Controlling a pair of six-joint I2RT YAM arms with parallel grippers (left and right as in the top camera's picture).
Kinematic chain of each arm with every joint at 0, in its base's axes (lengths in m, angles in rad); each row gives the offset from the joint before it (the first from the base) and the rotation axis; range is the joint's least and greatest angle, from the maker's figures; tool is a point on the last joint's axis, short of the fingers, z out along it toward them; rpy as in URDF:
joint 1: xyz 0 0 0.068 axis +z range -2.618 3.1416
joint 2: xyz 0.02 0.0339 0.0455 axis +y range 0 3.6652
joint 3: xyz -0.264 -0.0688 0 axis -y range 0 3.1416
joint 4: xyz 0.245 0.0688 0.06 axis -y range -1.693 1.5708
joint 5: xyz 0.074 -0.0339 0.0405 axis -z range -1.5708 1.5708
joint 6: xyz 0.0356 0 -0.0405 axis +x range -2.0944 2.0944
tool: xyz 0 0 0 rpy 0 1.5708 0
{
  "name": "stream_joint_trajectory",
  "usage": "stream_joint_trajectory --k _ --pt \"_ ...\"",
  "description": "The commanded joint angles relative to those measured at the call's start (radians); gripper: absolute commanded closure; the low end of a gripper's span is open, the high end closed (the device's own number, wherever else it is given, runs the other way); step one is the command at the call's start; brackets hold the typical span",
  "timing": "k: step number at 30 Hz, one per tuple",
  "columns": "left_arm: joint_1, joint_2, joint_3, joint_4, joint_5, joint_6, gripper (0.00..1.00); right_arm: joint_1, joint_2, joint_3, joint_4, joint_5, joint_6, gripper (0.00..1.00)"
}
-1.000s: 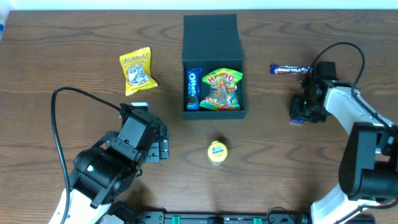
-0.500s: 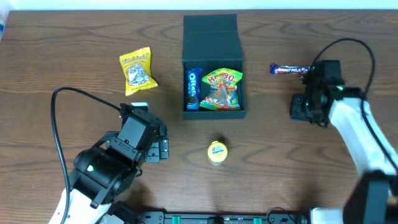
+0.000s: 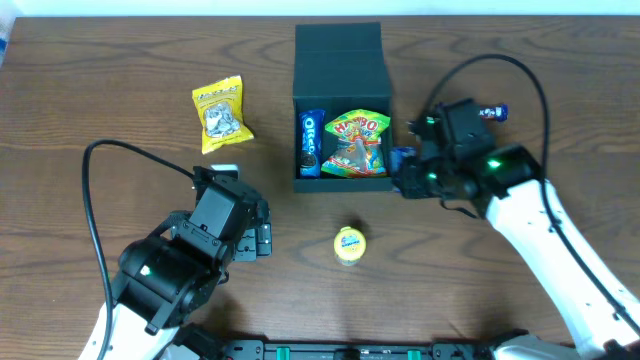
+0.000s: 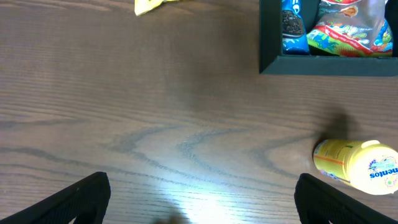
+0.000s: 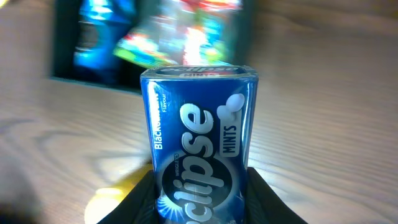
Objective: Pack container
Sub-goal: 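Carry the Eclipse tin with the right gripper into the black box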
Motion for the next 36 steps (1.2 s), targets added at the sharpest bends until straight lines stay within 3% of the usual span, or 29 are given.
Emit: stream_joint_trajectory --k 1,7,16,36 --pt "0.003 -0.002 -0.002 -0.003 -0.018 -0.008 0.05 0.066 0.077 0.101 0.000 -0.037 0.043 0.99" --pt "0.003 -0.002 -0.002 -0.003 -0.018 -0.008 0.05 0.109 0.245 0.208 0.006 -0.052 0.097 0.99" --pt "0.003 -0.002 -0.002 -0.003 -0.018 -0.008 0.05 0.108 0.406 0.220 0.050 -0.055 0.102 0.99" --pt "0.003 -0.002 -0.002 -0.003 -0.018 -0.008 0.05 0.058 0.460 0.224 0.136 -0.055 0.140 0.99"
